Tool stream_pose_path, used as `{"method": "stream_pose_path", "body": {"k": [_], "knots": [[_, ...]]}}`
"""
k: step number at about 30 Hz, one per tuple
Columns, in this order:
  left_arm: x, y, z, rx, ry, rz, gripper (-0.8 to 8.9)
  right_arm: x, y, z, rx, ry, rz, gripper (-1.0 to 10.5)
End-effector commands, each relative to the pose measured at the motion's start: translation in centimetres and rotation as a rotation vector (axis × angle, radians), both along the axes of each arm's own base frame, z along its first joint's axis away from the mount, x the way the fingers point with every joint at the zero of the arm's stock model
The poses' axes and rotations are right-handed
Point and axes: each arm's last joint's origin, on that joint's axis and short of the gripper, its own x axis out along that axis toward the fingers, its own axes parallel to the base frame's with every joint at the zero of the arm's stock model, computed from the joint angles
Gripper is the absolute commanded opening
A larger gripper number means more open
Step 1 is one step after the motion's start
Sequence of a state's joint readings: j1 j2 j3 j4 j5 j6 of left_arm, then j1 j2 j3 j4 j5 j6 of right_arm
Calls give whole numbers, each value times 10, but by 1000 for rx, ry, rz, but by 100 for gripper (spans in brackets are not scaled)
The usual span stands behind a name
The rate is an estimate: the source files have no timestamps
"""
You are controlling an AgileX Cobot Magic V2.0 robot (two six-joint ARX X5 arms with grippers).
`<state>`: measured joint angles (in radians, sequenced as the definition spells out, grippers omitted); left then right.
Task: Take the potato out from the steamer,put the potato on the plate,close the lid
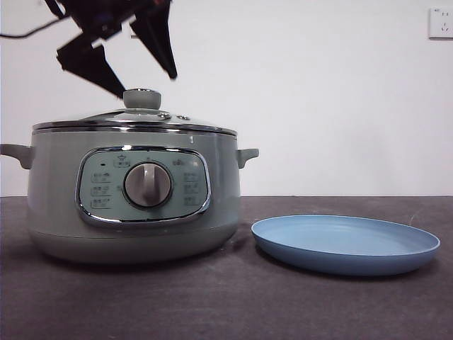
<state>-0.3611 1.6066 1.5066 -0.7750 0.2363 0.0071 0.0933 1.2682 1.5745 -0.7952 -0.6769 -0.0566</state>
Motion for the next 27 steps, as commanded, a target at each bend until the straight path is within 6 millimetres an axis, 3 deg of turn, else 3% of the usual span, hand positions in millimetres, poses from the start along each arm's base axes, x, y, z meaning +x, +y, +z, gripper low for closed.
{"method": "stream_pose_path", "body": {"k": [1,3,6,8,21,27], "knots": [[1,-4,-6,48,9,8,490,-1,0,1,3,0,-3,658],[1,-4,-6,69,5,7,387,-1,0,1,3,1,-3,658],[0,-5,-7,76,10,4,111,-1,0,1,3,4,-3,658],[-1,-4,-8,94,13,-7,-17,-1,0,1,3,5,-4,658],[-1,-4,-6,97,5,-13,-9,-2,-1,-3,-19,45,-52,657],[-2,-4,25,78,-57,-14,-9,-2,-1,-2,1,63,-58,658]]}}
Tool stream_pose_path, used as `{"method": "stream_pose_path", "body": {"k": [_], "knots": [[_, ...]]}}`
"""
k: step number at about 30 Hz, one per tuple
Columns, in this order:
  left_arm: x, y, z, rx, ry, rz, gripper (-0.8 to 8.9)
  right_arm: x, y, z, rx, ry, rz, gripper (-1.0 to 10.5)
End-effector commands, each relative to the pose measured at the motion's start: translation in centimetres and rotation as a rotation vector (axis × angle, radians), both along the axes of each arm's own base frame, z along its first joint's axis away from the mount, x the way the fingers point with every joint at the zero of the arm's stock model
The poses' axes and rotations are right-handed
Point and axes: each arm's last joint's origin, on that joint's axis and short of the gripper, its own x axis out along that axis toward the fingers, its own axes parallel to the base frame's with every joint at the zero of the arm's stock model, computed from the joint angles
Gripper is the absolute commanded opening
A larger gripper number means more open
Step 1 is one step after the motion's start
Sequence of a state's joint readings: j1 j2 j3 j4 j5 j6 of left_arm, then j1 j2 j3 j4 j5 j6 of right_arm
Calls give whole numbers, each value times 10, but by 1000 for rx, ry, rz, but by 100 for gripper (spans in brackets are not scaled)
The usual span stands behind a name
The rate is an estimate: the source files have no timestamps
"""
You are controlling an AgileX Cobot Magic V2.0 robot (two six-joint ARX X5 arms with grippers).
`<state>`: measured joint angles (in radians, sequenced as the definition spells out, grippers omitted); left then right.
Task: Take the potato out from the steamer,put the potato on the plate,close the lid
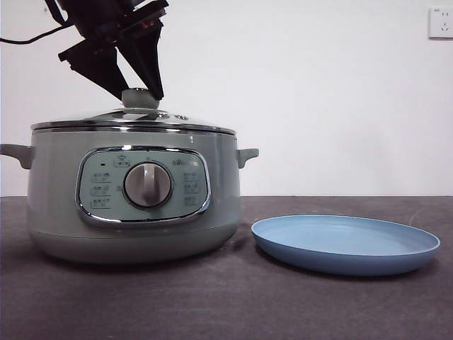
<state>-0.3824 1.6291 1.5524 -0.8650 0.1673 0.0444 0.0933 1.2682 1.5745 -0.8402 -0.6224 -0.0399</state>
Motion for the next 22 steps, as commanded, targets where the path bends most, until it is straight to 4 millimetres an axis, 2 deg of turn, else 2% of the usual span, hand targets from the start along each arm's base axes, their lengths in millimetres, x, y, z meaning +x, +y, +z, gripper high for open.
{"method": "stream_pose_path", "body": {"k": [1,6,11,17,22], "knots": [[-1,2,33,-17,-103,-17,-9,-1,1,2,27,13,-6,658],[-9,5,83,-51,-209,-22,-9,-1,1,2,37,24,-12,658],[-28,13,133,-68,-313,-39,-9,-2,2,2,64,36,32,657],[-61,28,184,-50,-431,-40,-9,-5,15,3,102,47,122,657],[-91,48,218,26,-546,91,-9,-9,39,2,93,57,187,656]]}}
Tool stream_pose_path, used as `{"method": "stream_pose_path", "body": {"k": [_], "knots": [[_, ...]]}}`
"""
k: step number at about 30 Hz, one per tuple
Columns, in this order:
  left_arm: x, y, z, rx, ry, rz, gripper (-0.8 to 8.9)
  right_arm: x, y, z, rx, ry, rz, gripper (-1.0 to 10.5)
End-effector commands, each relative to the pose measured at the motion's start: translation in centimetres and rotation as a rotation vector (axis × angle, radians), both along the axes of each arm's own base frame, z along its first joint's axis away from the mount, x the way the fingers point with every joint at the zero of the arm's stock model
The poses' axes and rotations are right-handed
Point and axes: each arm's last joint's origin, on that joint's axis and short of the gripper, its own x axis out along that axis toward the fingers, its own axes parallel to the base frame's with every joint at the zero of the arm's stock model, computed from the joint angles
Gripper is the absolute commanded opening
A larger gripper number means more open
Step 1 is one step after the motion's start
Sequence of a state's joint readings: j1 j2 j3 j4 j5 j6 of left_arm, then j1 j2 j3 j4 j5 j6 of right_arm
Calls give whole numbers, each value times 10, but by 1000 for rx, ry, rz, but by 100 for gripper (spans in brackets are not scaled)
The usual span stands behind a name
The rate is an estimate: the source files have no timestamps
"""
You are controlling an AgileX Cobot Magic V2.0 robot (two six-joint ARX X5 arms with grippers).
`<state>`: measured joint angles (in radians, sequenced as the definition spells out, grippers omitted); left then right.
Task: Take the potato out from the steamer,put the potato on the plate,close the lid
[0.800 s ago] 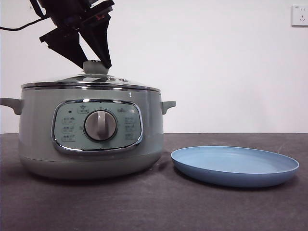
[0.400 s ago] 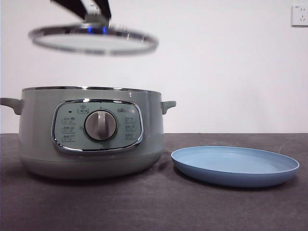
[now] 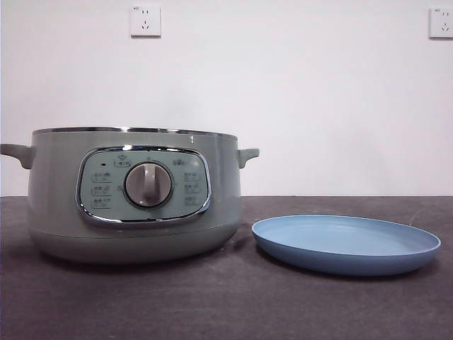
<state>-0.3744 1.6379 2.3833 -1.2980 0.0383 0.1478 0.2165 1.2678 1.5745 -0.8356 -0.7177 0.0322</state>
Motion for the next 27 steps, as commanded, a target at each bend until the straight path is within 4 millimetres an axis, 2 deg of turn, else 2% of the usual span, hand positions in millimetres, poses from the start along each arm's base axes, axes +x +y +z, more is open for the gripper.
{"method": "stream_pose_path", "body": {"k": [1,5,9,15,19,22,27], "knots": [[-22,15,26,19,-132,87,-9,-2,14,1,-8,2,4,656],[-44,28,40,76,-206,250,-9,-3,43,-5,-88,-1,-14,656],[-62,40,46,136,-244,396,-9,6,76,-14,-152,32,11,656],[-78,47,51,143,-269,440,-9,35,135,-30,-266,86,44,656],[-80,48,51,141,-271,440,-9,59,172,-42,-322,118,64,656],[-80,48,51,140,-271,438,-9,84,210,-63,-363,158,98,656],[-80,48,51,139,-271,436,-9,104,245,-112,-501,177,47,647]]}}
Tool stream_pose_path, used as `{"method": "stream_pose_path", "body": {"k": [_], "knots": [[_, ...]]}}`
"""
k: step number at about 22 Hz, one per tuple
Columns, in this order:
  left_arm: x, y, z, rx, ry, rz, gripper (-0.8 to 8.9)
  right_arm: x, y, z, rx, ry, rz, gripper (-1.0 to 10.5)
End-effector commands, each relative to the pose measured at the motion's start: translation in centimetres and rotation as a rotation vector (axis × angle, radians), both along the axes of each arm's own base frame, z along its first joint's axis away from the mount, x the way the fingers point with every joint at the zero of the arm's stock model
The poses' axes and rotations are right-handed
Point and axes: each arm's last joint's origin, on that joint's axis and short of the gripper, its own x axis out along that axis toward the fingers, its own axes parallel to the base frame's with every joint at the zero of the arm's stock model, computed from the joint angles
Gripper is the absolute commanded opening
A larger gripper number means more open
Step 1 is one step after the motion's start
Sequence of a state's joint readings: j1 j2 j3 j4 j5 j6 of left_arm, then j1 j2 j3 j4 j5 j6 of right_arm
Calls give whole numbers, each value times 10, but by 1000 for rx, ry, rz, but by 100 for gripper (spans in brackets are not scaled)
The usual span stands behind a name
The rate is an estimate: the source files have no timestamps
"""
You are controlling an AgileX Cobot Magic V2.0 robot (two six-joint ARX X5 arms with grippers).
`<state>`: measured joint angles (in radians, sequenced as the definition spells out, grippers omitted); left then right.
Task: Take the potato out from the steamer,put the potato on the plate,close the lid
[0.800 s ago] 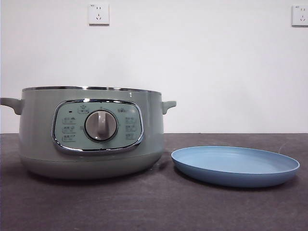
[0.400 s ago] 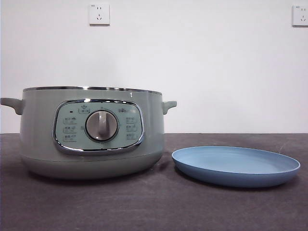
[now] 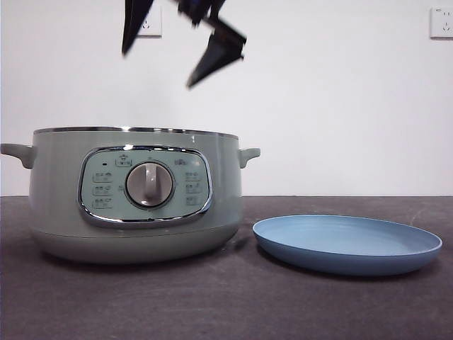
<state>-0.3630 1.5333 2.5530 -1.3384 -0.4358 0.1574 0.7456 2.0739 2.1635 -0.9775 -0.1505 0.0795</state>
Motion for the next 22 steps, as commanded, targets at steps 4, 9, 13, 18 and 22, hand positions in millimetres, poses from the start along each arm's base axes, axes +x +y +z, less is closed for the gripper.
{"method": "stream_pose_path", "body": {"k": [4,9,13,18,22], "knots": [[-8,3,-1,22,24,0,-9,4,29,-51,-128,60,22,622],[-6,2,-1,23,29,-1,-9,3,48,-92,-222,109,56,621],[-6,2,-2,23,30,-2,-9,6,49,-101,-278,82,45,329],[-6,2,-2,22,30,-4,-9,6,47,-93,-277,67,64,-10],[-6,2,-2,21,31,-7,-9,-1,23,-32,-208,-5,39,-9]]}}
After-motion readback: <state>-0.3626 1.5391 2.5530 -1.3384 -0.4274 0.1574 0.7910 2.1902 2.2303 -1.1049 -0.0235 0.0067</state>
